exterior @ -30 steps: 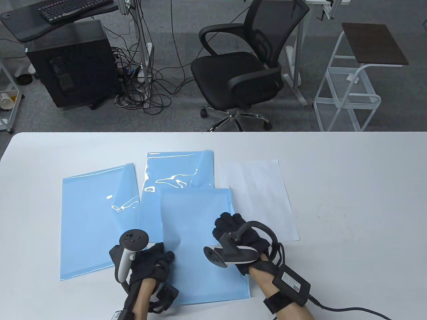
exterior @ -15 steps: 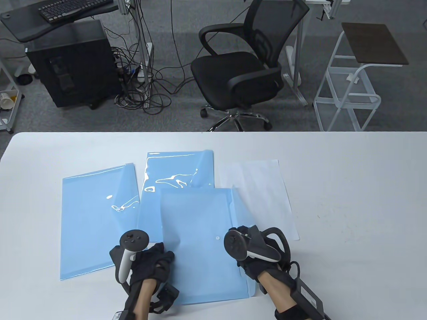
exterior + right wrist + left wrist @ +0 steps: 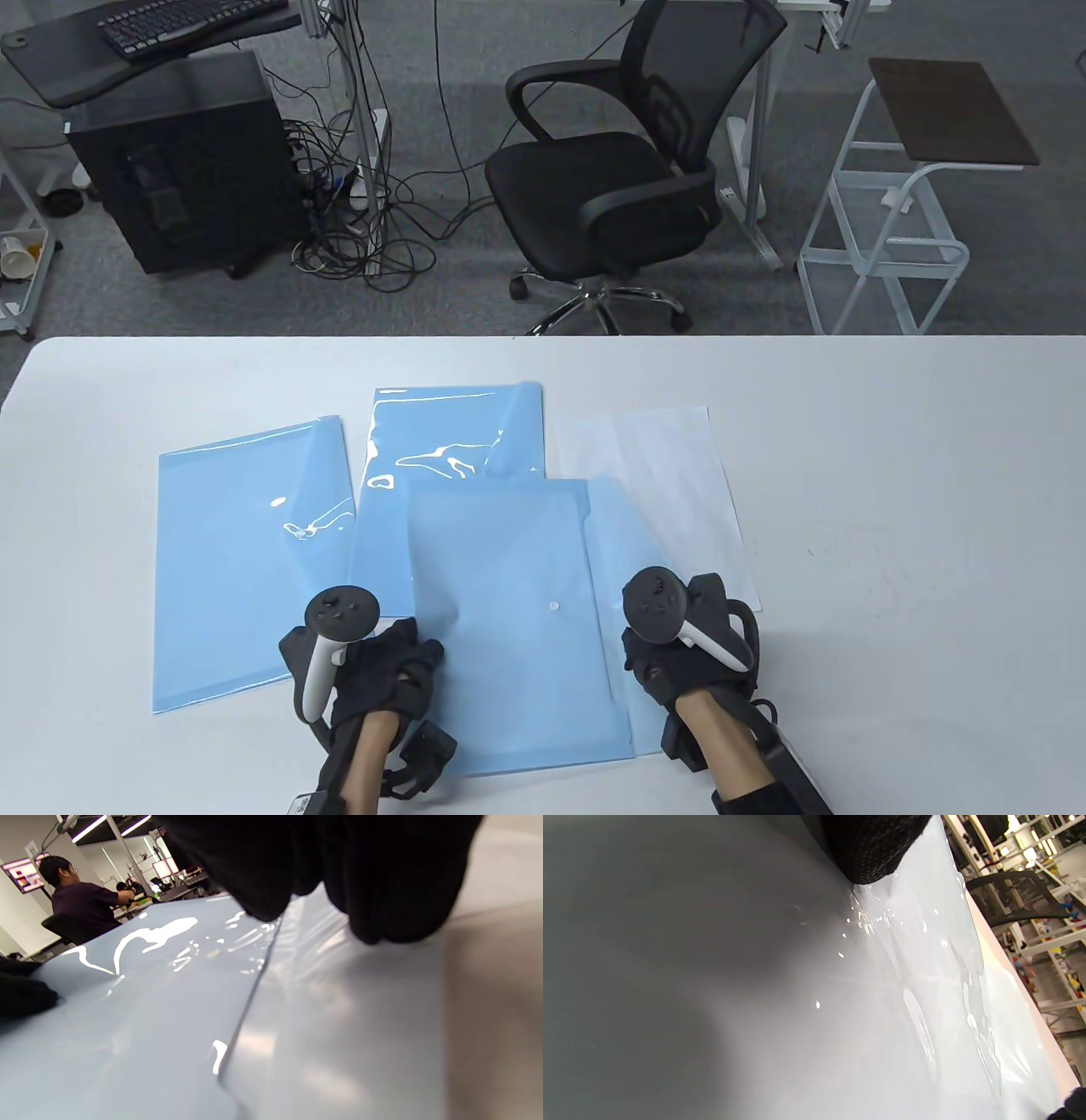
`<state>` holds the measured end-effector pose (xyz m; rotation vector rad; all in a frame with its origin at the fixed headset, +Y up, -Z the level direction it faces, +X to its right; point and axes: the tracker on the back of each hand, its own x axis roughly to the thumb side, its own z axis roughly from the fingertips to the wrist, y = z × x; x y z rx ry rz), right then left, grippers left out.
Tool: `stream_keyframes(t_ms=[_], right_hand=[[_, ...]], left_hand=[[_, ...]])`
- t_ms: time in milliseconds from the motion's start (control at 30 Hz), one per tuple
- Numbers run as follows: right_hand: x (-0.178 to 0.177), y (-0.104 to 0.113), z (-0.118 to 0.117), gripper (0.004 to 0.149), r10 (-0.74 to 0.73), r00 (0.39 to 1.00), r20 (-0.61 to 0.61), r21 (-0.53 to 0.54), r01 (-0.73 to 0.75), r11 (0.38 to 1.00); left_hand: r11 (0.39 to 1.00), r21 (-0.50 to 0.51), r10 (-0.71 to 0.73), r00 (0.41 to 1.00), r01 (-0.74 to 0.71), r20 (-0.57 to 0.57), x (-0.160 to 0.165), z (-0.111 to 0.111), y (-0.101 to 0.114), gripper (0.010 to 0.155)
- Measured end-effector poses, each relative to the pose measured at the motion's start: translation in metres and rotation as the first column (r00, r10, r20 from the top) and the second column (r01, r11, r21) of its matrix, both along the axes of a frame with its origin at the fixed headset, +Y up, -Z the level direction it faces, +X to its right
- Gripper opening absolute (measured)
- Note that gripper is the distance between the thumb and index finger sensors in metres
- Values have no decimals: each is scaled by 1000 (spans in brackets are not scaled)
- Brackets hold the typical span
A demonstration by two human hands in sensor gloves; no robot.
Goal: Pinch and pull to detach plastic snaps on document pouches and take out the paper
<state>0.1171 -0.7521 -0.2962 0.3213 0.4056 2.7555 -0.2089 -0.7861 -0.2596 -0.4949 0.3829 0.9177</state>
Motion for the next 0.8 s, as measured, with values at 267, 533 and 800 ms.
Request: stream_keyframes(t_ms=[267,533,800], right_hand=[[5,-8,1,55,-67,997,25,-3,67,998],[17,-7,-2,52,-112,990,85,59,108,992],[21,-15,-5,49,-271,956,111,8,271,962]], left_hand=[[997,10,80,997,-80,-10,-1,3,1,46],[936,22,351,936,-351,-18,-4,5,2,45],[905,19,425,905,-425,7,-4,5,2,45]])
